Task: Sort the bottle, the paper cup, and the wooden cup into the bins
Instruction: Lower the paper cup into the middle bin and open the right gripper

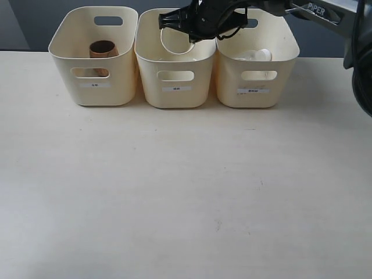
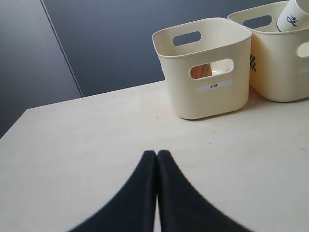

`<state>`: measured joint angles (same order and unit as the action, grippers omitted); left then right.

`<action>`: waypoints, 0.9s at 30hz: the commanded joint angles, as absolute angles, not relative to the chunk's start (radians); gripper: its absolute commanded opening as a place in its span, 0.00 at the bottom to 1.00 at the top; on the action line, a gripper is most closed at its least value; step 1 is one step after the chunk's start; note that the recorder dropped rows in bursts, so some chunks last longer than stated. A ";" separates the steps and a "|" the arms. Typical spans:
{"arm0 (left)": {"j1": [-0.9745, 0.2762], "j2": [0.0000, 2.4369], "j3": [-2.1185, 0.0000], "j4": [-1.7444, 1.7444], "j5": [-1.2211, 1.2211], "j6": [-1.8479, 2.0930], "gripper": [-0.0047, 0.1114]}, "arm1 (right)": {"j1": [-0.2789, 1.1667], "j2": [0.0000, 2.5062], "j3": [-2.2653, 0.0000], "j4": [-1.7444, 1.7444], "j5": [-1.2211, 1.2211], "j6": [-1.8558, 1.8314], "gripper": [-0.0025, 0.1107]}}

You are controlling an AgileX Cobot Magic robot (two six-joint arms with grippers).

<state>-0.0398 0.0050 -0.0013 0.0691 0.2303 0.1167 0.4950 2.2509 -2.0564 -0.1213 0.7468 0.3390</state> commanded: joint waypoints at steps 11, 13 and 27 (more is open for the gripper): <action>-0.043 0.000 0.000 0.069 0.225 0.115 0.04 | 0.489 2.251 -2.058 -0.146 0.791 0.254 0.02; -0.043 0.000 0.000 0.069 0.225 0.115 0.04 | 0.489 2.251 -2.058 -0.142 0.791 0.254 0.09; -0.043 0.000 0.000 0.069 0.225 0.115 0.04 | 0.489 2.251 -2.058 -0.126 0.816 0.260 0.77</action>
